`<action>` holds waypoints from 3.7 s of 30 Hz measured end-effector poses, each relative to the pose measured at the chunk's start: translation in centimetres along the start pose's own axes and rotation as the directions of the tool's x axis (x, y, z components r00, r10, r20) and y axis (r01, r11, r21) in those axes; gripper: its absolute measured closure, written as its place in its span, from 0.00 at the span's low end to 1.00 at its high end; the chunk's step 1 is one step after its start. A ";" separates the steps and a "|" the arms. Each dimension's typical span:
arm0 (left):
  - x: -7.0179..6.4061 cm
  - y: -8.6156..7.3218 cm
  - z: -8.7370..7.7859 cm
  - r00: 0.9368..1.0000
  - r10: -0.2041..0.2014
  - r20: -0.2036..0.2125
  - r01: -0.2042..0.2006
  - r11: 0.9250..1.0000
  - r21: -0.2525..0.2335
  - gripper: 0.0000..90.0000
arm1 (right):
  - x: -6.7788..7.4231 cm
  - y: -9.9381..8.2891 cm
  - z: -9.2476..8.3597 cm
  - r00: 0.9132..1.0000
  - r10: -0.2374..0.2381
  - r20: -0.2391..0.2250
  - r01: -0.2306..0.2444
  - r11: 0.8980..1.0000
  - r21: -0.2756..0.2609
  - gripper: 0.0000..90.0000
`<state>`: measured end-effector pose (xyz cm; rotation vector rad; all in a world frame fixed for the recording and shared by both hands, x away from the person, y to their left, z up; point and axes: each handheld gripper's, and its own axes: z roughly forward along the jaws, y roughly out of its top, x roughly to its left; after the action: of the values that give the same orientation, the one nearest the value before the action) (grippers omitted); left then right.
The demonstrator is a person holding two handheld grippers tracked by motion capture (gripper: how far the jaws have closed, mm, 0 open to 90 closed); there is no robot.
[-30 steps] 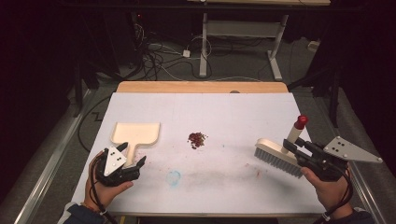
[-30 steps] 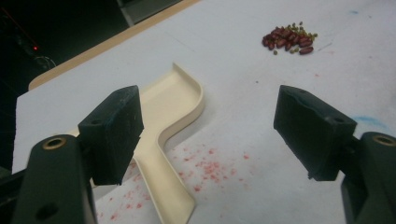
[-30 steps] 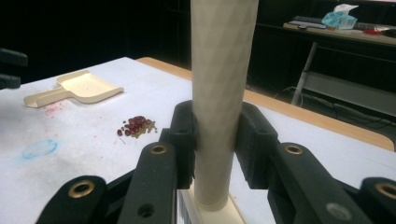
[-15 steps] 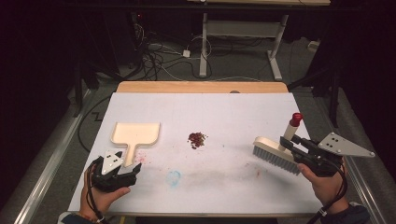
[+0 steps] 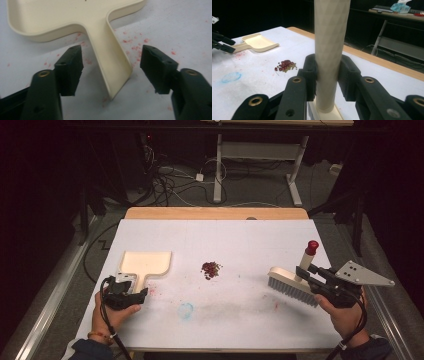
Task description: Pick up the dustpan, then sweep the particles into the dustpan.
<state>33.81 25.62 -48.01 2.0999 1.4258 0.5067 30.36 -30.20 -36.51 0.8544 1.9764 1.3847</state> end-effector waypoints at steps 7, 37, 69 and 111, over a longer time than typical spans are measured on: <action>0.7 1.7 2.0 0.998 -0.069 0.013 0.068 0.997 0.029 0.47 | -0.1 -0.1 -0.2 1.000 0.002 0.014 -0.002 1.000 0.006 0.79; -0.7 3.7 0.3 0.992 0.125 0.030 -0.126 0.991 0.043 0.71 | 0.1 -0.3 0.3 1.000 -0.009 0.009 0.009 1.000 0.018 0.79; -6.4 2.4 -2.5 0.899 0.349 0.264 -0.383 0.919 0.093 0.71 | -0.2 -0.3 0.6 1.000 0.003 0.024 -0.003 1.000 0.010 0.79; -6.1 1.8 -1.4 0.900 0.326 0.291 -0.373 0.920 0.122 0.71 | 0.4 4.9 13.5 1.000 0.021 -0.002 -0.021 0.999 -0.035 0.79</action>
<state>32.00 19.71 -45.82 2.4772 0.9718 0.2233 41.18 -20.72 -35.92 0.8602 1.9437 1.4279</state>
